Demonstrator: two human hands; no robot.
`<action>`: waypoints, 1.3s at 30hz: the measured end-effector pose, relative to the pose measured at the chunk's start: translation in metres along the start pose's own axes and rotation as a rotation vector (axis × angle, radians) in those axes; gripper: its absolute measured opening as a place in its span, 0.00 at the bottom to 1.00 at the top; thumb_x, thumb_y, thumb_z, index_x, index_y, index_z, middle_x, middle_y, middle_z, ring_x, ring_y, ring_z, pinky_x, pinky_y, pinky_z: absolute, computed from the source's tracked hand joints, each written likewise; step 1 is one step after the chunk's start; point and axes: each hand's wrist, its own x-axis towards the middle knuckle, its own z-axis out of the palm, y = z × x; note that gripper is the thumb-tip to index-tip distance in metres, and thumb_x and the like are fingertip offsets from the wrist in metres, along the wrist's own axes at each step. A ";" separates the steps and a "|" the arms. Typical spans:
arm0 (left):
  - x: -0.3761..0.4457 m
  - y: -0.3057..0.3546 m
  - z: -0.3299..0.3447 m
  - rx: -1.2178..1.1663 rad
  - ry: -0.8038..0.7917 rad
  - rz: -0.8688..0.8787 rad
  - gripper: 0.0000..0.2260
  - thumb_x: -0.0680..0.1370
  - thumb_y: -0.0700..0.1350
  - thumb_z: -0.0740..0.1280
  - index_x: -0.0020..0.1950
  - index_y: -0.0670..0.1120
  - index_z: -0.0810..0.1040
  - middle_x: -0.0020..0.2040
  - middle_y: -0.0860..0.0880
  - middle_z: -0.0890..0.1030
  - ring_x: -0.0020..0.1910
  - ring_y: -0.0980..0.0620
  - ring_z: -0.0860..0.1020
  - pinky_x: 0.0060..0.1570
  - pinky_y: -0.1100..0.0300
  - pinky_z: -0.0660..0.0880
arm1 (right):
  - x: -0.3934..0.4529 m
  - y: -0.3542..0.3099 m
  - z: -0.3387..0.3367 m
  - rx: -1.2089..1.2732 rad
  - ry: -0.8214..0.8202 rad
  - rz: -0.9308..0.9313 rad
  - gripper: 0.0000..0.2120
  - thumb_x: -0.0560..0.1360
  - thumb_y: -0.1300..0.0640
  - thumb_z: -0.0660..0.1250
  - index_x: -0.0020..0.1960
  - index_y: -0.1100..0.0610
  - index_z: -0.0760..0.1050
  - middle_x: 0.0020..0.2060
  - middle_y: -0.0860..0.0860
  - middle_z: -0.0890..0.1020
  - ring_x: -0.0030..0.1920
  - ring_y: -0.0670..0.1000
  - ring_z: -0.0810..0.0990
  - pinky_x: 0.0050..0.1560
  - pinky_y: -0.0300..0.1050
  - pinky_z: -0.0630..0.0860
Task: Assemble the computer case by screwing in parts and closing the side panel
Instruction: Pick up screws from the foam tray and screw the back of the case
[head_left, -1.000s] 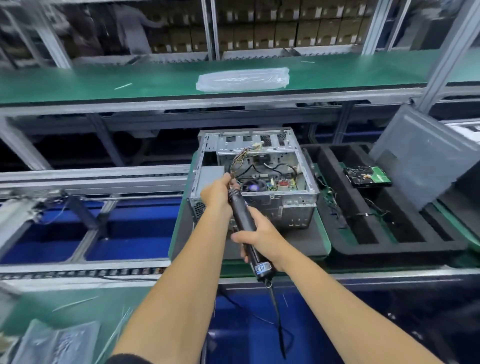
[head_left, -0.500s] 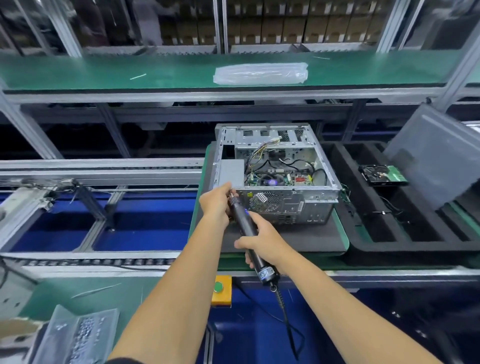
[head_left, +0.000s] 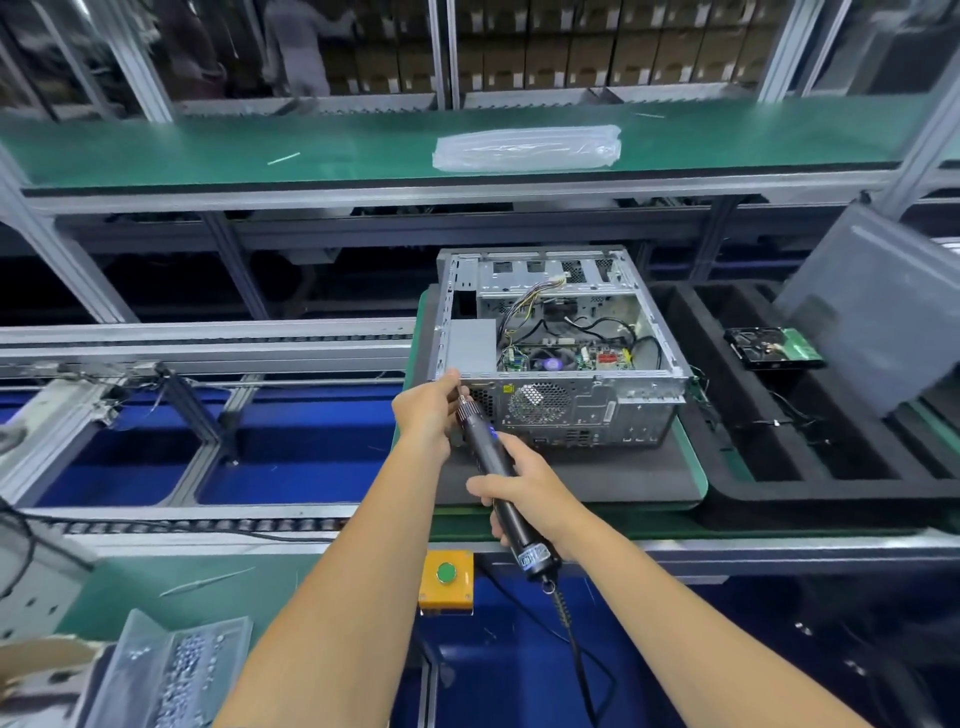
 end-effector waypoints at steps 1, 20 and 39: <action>-0.001 0.001 0.000 0.010 0.004 0.006 0.05 0.74 0.41 0.71 0.43 0.39 0.79 0.29 0.48 0.81 0.28 0.54 0.78 0.31 0.60 0.72 | 0.000 0.000 0.000 0.009 -0.002 -0.001 0.39 0.73 0.58 0.72 0.77 0.43 0.56 0.39 0.55 0.78 0.28 0.54 0.77 0.28 0.46 0.75; 0.008 0.010 -0.002 0.169 -0.147 -0.059 0.02 0.77 0.37 0.67 0.47 0.39 0.77 0.35 0.45 0.81 0.33 0.51 0.79 0.32 0.62 0.75 | -0.001 0.000 0.002 0.020 0.023 0.004 0.25 0.78 0.58 0.66 0.69 0.40 0.62 0.39 0.56 0.77 0.27 0.54 0.75 0.28 0.45 0.75; 0.003 0.010 -0.006 -0.189 -0.082 -0.095 0.03 0.78 0.32 0.61 0.44 0.36 0.72 0.33 0.43 0.74 0.27 0.48 0.74 0.25 0.63 0.74 | -0.001 -0.009 0.018 -0.012 0.009 0.006 0.22 0.76 0.59 0.67 0.64 0.40 0.65 0.39 0.56 0.77 0.26 0.53 0.75 0.27 0.44 0.74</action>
